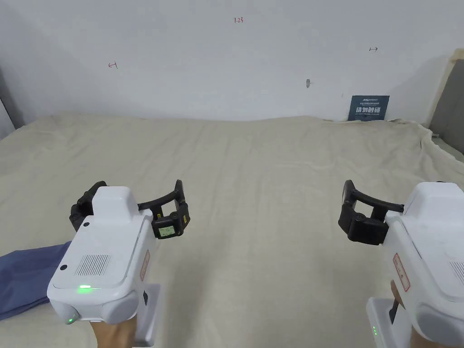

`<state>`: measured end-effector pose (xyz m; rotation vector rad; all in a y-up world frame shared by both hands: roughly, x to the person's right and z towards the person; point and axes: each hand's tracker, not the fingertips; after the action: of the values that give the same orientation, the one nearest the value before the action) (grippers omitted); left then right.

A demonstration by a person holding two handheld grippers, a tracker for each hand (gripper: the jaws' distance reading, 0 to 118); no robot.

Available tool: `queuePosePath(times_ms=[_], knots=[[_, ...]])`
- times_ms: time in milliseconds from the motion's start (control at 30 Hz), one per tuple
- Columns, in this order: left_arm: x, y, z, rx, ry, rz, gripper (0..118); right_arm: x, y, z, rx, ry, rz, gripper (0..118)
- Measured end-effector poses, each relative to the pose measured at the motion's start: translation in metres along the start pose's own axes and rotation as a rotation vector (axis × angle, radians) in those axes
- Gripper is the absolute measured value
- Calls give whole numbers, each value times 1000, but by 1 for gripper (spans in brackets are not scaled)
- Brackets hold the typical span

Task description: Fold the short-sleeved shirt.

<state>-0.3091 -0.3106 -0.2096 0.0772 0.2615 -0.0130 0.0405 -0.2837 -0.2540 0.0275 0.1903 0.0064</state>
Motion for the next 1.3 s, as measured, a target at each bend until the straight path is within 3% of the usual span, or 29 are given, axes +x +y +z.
queuePosePath(times_ms=[467,600,800,933,1067,1300], knots=[[1,0,1,-6,-4,4,118,1,-4,-8,-56,-11,18,118],[0,0,0,-13,-1,12,118,-2,-3,-13,-127,-73,-50,118],[-1,1,0,-8,-2,7,118,-4,14,-29,-470,-205,-141,117],[-2,2,0,-3,0,12,118,7,16,-40,-638,-151,-231,117],[-3,3,0,0,-1,22,118,10,15,-39,-633,-155,-267,117],[-1,4,-1,4,-7,12,118,3,17,-34,-567,-162,-206,117]])
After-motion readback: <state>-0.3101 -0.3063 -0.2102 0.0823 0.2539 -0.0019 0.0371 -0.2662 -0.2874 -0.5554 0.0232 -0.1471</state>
